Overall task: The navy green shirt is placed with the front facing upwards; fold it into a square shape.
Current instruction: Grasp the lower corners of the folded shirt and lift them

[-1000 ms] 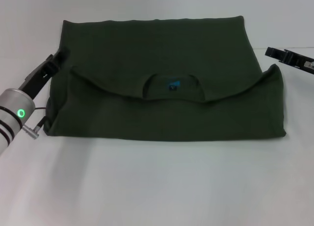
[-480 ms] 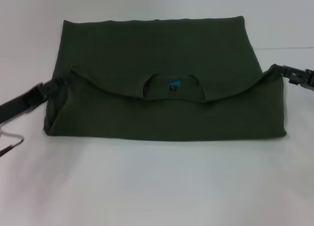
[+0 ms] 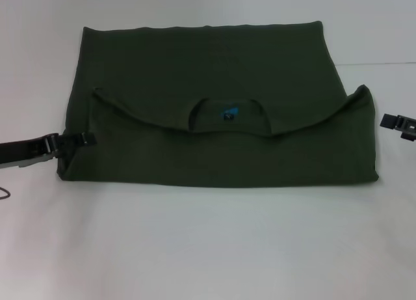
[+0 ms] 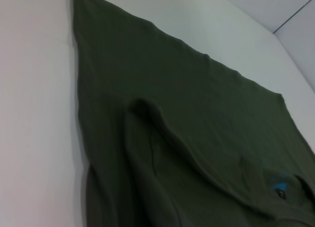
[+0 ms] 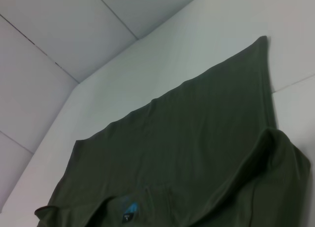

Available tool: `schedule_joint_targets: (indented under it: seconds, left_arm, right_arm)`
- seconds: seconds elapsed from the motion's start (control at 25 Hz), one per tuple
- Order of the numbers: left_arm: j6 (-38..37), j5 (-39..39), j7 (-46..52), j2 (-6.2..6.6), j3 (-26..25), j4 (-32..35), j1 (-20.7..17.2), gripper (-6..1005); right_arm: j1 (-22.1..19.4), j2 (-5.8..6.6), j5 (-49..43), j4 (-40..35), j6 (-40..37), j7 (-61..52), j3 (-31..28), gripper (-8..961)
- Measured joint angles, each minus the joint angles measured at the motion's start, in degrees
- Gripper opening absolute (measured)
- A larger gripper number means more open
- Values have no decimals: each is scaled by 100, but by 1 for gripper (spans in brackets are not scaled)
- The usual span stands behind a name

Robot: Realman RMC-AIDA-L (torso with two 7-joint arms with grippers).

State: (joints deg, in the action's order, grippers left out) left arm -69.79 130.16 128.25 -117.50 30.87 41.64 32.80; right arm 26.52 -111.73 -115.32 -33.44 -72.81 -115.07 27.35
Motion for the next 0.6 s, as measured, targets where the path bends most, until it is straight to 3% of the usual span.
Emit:
schedule_joint_targets:
  seconds: [0.6]
  left_arm:
    - [656,296,-85,-46,500,-146,37,890]
  right_arm:
    - [15,-34,-8,54,-20,55,90,926]
